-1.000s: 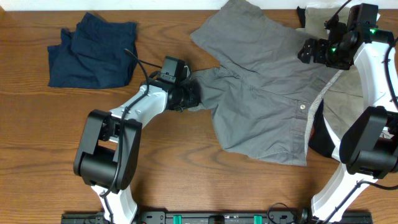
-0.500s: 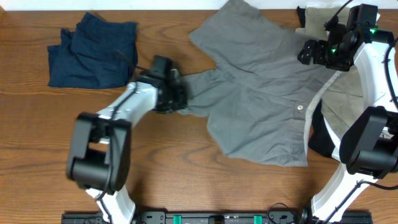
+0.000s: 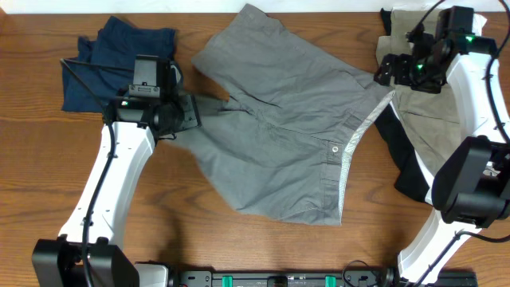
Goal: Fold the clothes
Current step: 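Grasp the grey shorts' left leg with the left gripper and pull it leftward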
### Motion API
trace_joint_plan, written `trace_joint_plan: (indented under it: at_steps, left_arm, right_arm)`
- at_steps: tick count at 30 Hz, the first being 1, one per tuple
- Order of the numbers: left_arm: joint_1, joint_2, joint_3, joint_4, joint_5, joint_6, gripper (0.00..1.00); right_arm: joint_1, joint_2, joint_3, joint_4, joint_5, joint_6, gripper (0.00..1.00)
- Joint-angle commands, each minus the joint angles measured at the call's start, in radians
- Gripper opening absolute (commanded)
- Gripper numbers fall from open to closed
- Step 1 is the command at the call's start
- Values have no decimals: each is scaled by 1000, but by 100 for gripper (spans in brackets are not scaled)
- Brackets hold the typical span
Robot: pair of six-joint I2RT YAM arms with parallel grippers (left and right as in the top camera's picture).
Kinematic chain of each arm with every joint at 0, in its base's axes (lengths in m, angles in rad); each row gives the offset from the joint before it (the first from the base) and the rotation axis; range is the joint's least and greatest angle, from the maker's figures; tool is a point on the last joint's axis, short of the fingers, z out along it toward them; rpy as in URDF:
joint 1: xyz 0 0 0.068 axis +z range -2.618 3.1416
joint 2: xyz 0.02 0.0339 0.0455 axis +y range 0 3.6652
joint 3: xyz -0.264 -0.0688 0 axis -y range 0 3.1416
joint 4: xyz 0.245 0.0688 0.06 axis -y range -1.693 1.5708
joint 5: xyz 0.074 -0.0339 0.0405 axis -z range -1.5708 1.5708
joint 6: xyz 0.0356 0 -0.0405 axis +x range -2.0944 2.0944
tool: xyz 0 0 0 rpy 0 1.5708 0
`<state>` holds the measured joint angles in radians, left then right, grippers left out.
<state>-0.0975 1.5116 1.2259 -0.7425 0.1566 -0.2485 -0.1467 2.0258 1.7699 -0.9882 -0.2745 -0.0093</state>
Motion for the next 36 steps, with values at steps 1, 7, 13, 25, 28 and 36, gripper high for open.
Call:
trace_joint_plan:
  at_steps: [1,7,13,25,28,36]
  left_arm:
    - [-2,8,14,-31,-42,19,71]
    - [5,11,-18,-101,-42,-29,71]
    - [50,11,-129,-128,-42,-95,70]
    - [50,19,-311,-3,-8,-124,19]
    - [45,46,-336,33,-8,-124,19]
    - [46,144,-337,266,16,-132,19]
  right_arm:
    - [29,-36,11,-3,-10,-16,99]
    - [51,-36,11,-3,-10,-27,99]
    - [53,-36,11,-3,-10,-35,99]
    - [56,-36,11,0,-11,-42,99]
    - [56,-36,11,0,-11,-41,99]
    - [56,-36,11,10,-11,-42,99]
